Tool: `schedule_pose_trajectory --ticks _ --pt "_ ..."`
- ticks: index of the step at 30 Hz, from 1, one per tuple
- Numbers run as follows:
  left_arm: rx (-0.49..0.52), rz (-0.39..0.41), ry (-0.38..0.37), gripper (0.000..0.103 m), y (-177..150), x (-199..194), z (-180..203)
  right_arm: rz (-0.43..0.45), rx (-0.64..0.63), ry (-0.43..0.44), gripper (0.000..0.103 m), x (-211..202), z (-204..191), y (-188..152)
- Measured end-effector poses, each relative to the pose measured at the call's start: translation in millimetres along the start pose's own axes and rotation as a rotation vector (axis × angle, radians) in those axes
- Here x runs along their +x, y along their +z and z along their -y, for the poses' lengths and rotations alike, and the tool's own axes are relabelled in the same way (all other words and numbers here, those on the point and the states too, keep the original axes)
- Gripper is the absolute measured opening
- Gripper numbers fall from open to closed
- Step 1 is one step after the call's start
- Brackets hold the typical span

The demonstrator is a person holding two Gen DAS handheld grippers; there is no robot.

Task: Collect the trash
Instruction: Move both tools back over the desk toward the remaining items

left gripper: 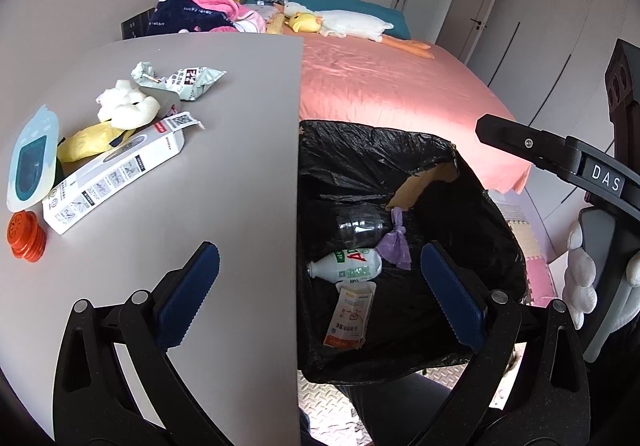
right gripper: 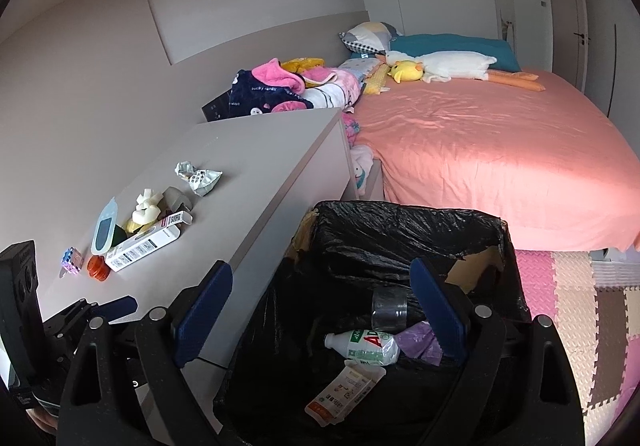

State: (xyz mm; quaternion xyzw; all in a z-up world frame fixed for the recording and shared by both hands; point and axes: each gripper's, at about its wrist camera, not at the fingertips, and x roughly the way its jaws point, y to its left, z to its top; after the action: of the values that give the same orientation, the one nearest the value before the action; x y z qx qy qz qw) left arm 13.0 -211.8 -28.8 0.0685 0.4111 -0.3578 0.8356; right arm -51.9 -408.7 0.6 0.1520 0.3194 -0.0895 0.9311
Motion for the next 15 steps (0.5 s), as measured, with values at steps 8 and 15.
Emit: schedule_pose_trajectory --ticks 8,15 --pt "-0.046 0.003 0.040 0.097 -5.1 -7.7 -26.6 -0.028 -0.034 0.038 0.090 18.0 -26.0 0.7" --pt "-0.097 0.015 0.084 0.097 -7.2 -16.1 -55.2 -0.054 -0.063 0.065 0.090 37.8 -45.9 3.9"
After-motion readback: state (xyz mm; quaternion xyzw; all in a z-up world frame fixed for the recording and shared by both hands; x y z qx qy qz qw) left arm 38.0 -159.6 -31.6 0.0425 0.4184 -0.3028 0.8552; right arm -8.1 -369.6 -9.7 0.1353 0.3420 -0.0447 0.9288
